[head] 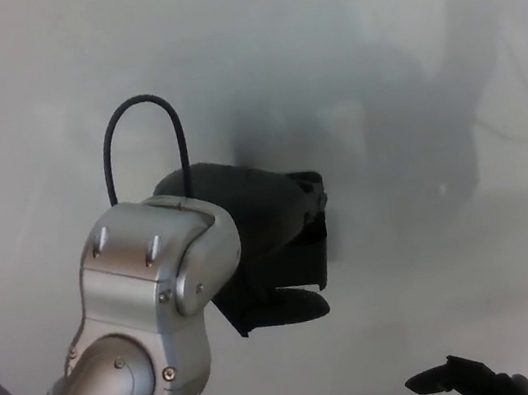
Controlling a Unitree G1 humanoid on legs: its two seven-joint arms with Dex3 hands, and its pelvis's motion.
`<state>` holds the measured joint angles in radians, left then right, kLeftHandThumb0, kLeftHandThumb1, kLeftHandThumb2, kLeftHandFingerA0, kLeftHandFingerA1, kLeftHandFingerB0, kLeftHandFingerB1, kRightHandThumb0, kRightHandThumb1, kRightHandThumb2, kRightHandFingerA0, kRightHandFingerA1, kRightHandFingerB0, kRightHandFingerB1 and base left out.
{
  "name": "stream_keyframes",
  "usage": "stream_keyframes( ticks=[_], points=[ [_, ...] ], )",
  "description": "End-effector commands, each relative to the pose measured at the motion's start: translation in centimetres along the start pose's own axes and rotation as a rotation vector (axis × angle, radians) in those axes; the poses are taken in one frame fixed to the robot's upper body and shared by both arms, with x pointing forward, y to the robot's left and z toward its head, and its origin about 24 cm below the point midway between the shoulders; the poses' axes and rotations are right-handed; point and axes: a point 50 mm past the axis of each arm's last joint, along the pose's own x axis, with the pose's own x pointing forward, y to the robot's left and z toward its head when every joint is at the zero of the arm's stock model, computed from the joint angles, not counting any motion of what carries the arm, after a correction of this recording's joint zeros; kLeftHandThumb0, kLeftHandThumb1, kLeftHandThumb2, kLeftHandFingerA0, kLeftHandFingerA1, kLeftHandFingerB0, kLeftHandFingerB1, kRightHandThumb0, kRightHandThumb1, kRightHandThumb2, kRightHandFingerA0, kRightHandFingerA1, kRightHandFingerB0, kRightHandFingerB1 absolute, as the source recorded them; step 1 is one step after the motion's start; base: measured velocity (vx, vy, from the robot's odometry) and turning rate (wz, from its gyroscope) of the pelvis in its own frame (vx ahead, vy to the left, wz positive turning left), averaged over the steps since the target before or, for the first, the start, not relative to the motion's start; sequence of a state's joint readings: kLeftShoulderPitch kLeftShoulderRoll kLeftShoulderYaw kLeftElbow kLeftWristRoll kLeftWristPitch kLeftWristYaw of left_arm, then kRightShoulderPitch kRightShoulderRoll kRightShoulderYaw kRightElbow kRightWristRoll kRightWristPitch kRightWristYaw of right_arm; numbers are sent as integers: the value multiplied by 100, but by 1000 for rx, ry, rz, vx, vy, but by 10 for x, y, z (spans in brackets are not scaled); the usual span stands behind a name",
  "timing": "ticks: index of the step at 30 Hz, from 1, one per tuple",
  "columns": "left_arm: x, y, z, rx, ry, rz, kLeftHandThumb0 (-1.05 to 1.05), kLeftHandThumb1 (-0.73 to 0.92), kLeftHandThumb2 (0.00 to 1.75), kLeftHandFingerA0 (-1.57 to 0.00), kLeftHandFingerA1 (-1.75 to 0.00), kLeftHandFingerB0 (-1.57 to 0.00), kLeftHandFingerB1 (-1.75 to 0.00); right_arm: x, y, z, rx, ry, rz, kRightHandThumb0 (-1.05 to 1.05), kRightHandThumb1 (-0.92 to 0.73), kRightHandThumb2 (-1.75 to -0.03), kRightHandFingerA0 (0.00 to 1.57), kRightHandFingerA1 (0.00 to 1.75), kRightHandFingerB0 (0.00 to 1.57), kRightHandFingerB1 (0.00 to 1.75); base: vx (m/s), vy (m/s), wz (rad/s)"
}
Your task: A magnetic marker holder is on the left hand side of the white board, the robot put the index and middle finger into the opening of the container and pull off the magnetic holder and hand it to a human on the left hand side.
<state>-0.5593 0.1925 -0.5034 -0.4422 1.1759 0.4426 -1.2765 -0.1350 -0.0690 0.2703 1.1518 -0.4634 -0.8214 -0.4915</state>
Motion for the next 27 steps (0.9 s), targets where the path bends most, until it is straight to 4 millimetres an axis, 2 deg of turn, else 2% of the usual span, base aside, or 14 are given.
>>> stream_keyframes(
  ticks=[1, 2, 3, 4, 5, 6, 7, 8, 10, 11, 12, 16, 17, 27],
  points=[
    [7, -10, -3, -9, -15, -114, -96, 63, 99, -14, -44, -6, -25, 2, -6, 0, -1, -7, -17, -42, -60, -58, 96, 77, 66, 61, 0, 0, 0],
    [6, -10, -2, 2, -17, -121, -95, 81, 66, -30, -39, -9, -23, 3, -6, 0, 0, -11, -17, -44, -62, -58, 95, 74, 65, 62, 0, 0, 0],
    [5, -9, 0, 9, -19, -130, -95, 81, 66, -30, -39, -9, -23, 2, -6, 1, 3, -14, -16, -44, -62, -58, 95, 74, 65, 62, 0, 0, 0],
    [5, -10, 0, 12, -24, -134, -93, 63, 102, -26, -49, -5, -28, 2, -6, 1, 2, -14, -14, -44, -62, -59, 96, 75, 65, 62, 0, 0, 0],
    [5, -10, 1, 13, -26, -135, -93, 63, 102, -26, -49, -5, -28, 2, -6, 1, 2, -14, -14, -44, -62, -59, 96, 75, 65, 62, 0, 0, 0],
    [5, -10, 2, 17, -34, -144, -95, 82, 66, -40, -42, -10, -23, 2, -6, 0, 3, -13, -7, -47, -65, -59, 96, 74, 67, 60, 0, 0, 0],
    [4, -10, 3, 22, -43, -157, -95, 82, 66, -40, -42, -10, -23, 2, -6, 0, 4, -11, 1, -47, -65, -59, 96, 74, 67, 60, 0, 0, 0],
    [2, -10, 5, 7, -55, -158, -39, 29, 97, -6, -49, 0, -48, 3, -7, 1, -14, -26, 5, -52, -69, -60, 95, 80, 77, 63, 0, 0, 0],
    [-1, -11, 7, -18, -73, -159, -39, 29, 97, -6, -49, 0, -48, 4, -9, 2, -42, -49, 10, -52, -69, -60, 95, 80, 77, 63, 0, 0, 0],
    [-4, -10, 9, -12, -74, -157, -95, 79, 65, -27, -38, -10, -24, 5, -9, 1, -53, -41, 20, -52, -70, -61, 91, 77, 75, 63, 0, 0, 0],
    [-7, -10, 11, -15, -84, -150, -39, 29, 97, -4, -49, 0, -47, 6, -9, 0, -50, -29, 20, -49, -65, -60, 90, 76, 70, 61, 0, 0, 0],
    [-15, -9, 14, -12, -102, -138, -39, 30, 97, -4, -48, 0, -48, 5, -7, 0, -37, -8, 6, -47, -65, -59, 90, 74, 69, 60, 0, 0, 0],
    [-14, -9, 13, -8, -94, -141, -93, 62, 99, -19, -47, -5, -29, 5, -8, 1, -51, -35, 12, -44, -68, -59, 88, 70, 72, 61, 0, 0, 0],
    [-4, -4, -1, 48, -4, -105, -92, 63, 100, -18, -47, -5, -30, 4, -5, 1, -3, -14, -9, -42, -61, -58, 94, 74, 65, 62, 0, 0, 0]
  ],
)
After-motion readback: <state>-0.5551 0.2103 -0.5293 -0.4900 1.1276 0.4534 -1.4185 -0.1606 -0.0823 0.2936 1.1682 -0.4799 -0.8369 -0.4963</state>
